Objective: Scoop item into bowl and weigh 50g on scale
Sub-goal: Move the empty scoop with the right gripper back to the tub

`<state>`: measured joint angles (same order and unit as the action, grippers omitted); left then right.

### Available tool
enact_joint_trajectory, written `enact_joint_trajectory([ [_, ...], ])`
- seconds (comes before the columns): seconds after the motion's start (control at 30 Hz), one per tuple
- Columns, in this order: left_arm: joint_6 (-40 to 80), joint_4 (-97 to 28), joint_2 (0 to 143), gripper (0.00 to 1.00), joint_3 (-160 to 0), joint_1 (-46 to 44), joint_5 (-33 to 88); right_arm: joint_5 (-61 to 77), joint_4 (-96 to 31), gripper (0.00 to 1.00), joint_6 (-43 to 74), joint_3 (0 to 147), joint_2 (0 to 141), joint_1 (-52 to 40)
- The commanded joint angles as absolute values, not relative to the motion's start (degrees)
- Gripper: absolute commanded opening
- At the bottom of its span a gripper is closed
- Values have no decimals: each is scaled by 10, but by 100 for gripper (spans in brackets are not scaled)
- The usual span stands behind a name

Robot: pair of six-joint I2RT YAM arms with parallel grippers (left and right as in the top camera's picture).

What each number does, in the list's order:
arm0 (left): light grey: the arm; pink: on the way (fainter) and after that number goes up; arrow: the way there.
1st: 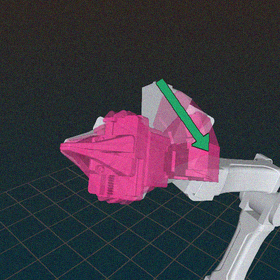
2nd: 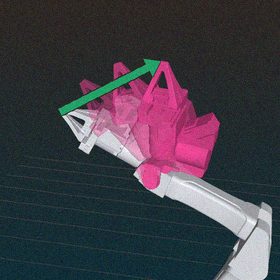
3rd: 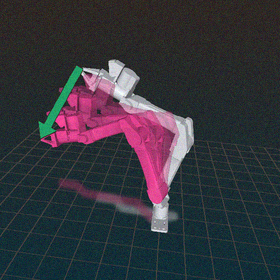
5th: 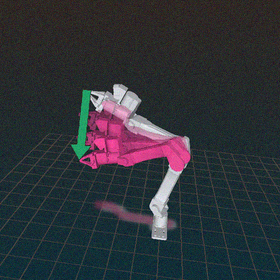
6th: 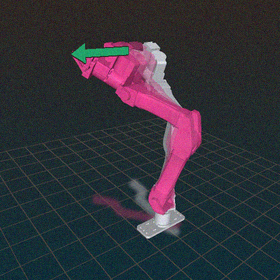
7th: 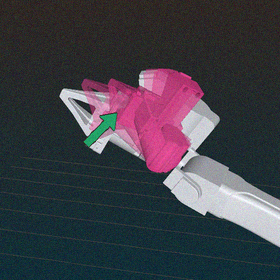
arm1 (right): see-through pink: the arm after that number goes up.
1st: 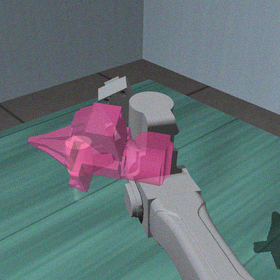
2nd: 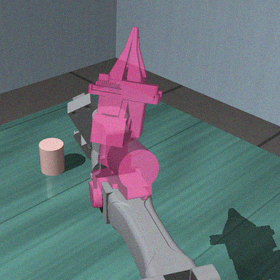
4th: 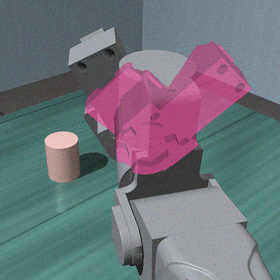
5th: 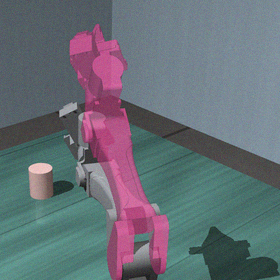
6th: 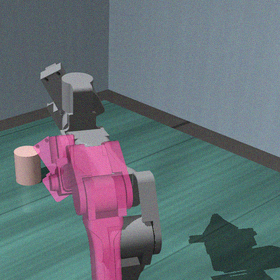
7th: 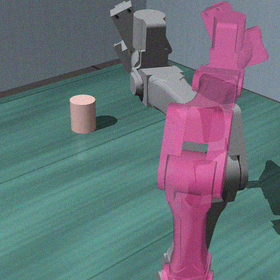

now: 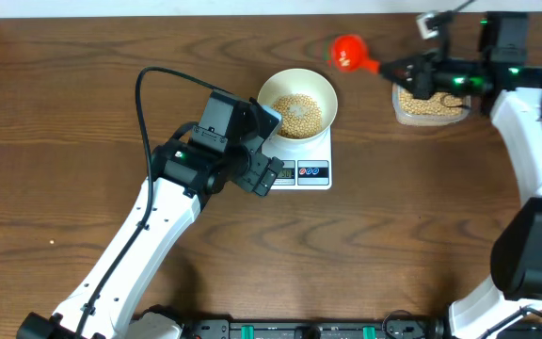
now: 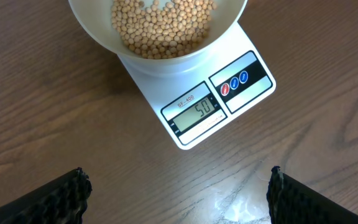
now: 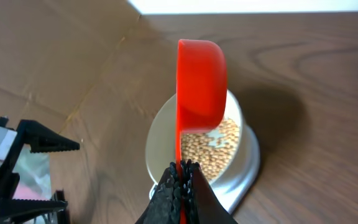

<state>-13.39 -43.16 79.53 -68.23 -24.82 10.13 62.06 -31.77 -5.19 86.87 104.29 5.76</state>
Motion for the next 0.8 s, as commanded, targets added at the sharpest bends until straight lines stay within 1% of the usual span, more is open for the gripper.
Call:
enact_joint_trajectory([
  [0.0,-135,-432,799,93,-684,-248,96,651,-321,1,-43,882,1013,101],
  [0.13,-135,-432,799,93,-684,-248,96,643,-332,1,-44,882,1012,147],
  [0.2,-135,-432,799,93,-684,-248,96,594,-358,1,-56,882,1012,178],
  [0.3,-135,-432,799,93,-684,-248,96,488,-422,1,-126,882,1013,203],
  [0.33,-135,-432,799,93,-684,-248,96,424,-452,1,-152,882,1013,208],
  [0.5,-135,-432,799,93,-684,-248,96,309,-498,1,-190,882,1012,201],
  [0.6,-135,-432,799,93,-684,-248,96,250,-495,1,-190,882,1013,186],
  [0.77,-135,-432,799,93,-684,-248,96,112,-495,1,-210,882,1013,149],
])
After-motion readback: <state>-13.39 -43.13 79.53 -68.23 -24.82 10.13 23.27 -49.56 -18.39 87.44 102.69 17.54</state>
